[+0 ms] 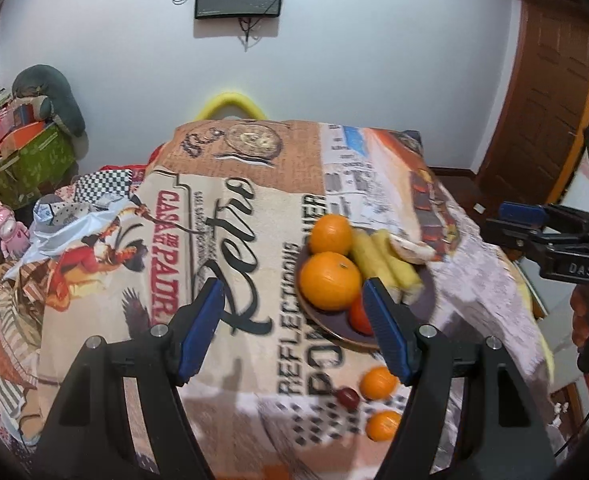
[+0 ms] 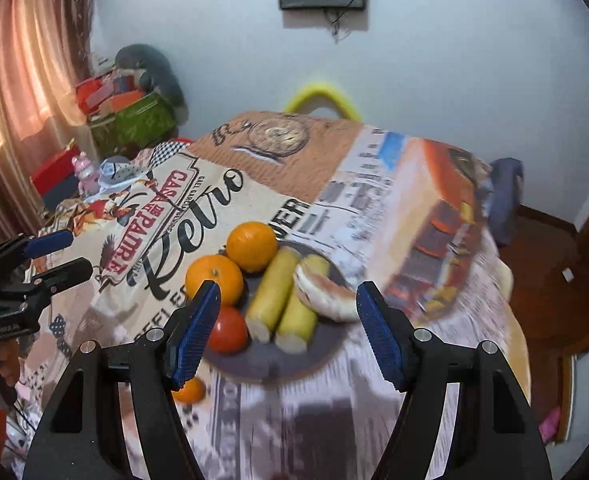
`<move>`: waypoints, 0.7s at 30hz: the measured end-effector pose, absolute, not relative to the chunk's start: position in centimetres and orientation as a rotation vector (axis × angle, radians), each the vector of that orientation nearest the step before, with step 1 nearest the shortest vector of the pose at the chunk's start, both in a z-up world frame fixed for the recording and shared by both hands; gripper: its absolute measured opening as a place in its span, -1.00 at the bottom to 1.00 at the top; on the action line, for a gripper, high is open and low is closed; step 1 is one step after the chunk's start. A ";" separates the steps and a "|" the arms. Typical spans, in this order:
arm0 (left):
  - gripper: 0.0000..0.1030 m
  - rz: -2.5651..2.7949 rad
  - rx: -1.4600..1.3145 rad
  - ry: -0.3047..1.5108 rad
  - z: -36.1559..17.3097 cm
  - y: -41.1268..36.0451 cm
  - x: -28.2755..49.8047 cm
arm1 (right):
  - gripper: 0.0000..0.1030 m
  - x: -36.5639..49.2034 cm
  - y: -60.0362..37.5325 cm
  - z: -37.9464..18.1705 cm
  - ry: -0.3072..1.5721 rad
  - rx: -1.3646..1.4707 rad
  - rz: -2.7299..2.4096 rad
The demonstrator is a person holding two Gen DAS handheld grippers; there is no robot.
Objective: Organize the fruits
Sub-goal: 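Withdraw both tools from the plate and move back over the table, then grasp a red date with the right tool while the left tool grasps a small mandarin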
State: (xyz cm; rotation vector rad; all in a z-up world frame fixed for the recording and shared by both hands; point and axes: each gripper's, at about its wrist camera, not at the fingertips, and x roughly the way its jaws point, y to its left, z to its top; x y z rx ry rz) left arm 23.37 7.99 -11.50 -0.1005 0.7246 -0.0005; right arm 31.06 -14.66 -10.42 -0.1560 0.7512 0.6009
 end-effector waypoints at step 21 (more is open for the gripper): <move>0.42 -0.065 -0.091 0.852 -16.0 2.0 16.6 | 0.26 20.9 -20.4 -16.1 0.833 -0.097 0.527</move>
